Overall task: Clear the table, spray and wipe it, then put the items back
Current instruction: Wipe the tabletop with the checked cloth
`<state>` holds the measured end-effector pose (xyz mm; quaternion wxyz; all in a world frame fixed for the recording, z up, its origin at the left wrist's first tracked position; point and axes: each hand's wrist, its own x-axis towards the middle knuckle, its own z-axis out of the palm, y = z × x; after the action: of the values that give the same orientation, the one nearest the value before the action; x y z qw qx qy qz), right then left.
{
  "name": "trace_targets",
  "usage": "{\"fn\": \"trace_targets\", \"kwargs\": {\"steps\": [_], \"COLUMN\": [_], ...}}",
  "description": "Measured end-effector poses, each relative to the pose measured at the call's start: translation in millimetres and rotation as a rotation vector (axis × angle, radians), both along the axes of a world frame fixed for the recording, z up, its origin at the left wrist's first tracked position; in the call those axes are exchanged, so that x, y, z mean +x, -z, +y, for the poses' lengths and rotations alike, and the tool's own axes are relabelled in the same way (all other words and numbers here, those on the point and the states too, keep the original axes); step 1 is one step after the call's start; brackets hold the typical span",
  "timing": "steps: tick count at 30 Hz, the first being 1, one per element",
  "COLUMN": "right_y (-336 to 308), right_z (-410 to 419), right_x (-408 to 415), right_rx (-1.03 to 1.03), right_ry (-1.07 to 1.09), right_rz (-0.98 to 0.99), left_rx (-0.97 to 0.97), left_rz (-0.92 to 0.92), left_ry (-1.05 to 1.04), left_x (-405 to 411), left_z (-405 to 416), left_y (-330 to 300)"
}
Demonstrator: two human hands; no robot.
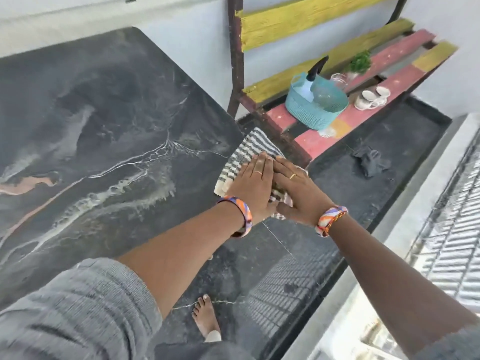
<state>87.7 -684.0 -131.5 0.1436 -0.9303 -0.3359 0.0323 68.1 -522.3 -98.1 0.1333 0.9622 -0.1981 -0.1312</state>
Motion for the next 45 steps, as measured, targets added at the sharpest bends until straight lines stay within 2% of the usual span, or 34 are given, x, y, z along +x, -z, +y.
{"fn": "trace_targets", "kwargs": {"steps": [4,6,12,15,17,19,21,23,26,29,35,45], "right_y": [-14.2,-8.0,12.4,9.6,7.1,2.2,3.0,2.0,-7.6,-11.0,-18.2,-26.3], "right_z": [-5.4,-1.2,14.3,19.6,22.6,32.0,47.4,65.7,103.3,143.5,230.4,345.4], "right_x": [16.3,22.6,28.8,44.3,63.5,80.5,99.2,119.3,158.2,197.8,283.1,392.2], "right_rx": [0.609,0.765,0.733,0.615,0.517,0.454,0.413,0.289,0.359,0.326,0.224,0.136], "right_ry": [0.327,0.388,0.387,0.329,0.276,0.213,0.222,0.191,0.226,0.233,0.251,0.311], "right_rz": [0.602,0.684,0.637,0.627,0.663,0.605,0.576,0.415,0.567,0.558,0.448,0.369], "left_rx": [0.038,0.048,0.084,0.021,-0.083,-0.185,-0.23,-0.24,-0.235,-0.233,-0.232,-0.204], "left_rz": [0.023,0.02,-0.006,0.143,0.268,0.318,0.252,0.15,0.029,-0.081,-0.182,-0.214], "left_ry": [0.138,0.158,0.176,0.111,0.004,-0.112,-0.246,-0.375,-0.516,-0.613,-0.827,-0.866], "left_x": [29.9,41.0,64.0,75.3,89.0,104.3,117.1,129.2,148.1,169.7,216.4,290.8], "left_z": [-6.4,-10.0,-8.9,-8.5,-10.0,-7.4,-1.3,9.5,33.8,69.7,157.0,249.4], "left_y": [-1.2,0.5,1.0,-8.9,-18.6,-25.2,-29.2,-32.9,-38.2,-38.9,-30.5,-16.7]}}
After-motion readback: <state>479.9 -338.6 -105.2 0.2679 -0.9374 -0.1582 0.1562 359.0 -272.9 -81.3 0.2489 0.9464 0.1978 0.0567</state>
